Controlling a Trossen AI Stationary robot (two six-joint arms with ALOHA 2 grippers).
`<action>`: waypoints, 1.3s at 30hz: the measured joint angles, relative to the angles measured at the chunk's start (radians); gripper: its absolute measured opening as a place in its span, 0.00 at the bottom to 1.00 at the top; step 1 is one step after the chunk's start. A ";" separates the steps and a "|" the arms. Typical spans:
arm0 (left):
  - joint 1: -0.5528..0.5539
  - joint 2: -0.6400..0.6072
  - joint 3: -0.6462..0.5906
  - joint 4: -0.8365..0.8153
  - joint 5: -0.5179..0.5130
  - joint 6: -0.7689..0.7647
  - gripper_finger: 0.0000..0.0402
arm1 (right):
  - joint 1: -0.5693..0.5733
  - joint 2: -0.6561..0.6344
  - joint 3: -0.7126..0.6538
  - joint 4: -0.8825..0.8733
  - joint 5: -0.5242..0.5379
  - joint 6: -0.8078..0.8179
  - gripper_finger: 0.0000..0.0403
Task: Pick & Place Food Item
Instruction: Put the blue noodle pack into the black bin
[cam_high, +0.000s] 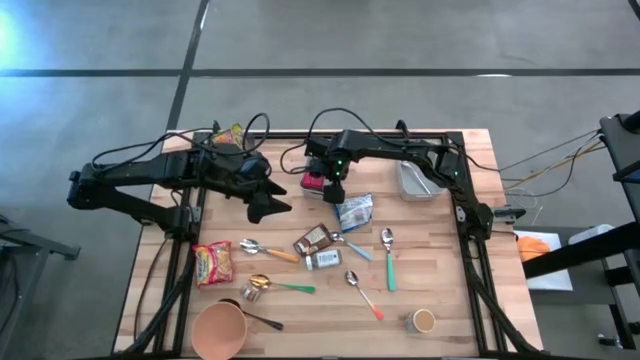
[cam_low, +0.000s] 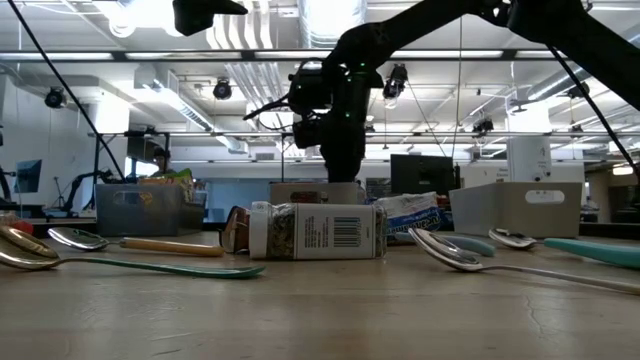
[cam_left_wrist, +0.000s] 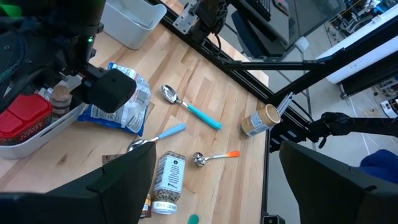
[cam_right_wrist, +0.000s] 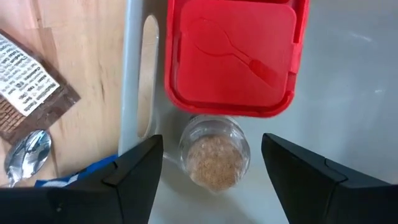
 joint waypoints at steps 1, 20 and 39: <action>0.000 0.000 0.000 0.000 0.000 0.001 0.86 | 0.000 0.000 0.008 -0.010 0.001 0.000 0.67; 0.000 0.000 0.014 -0.002 0.001 -0.029 0.86 | 0.000 -0.009 0.326 -0.260 0.058 0.112 0.67; -0.001 -0.057 0.021 -0.033 -0.031 0.013 0.86 | 0.021 -0.682 -0.131 -0.119 0.020 0.550 0.67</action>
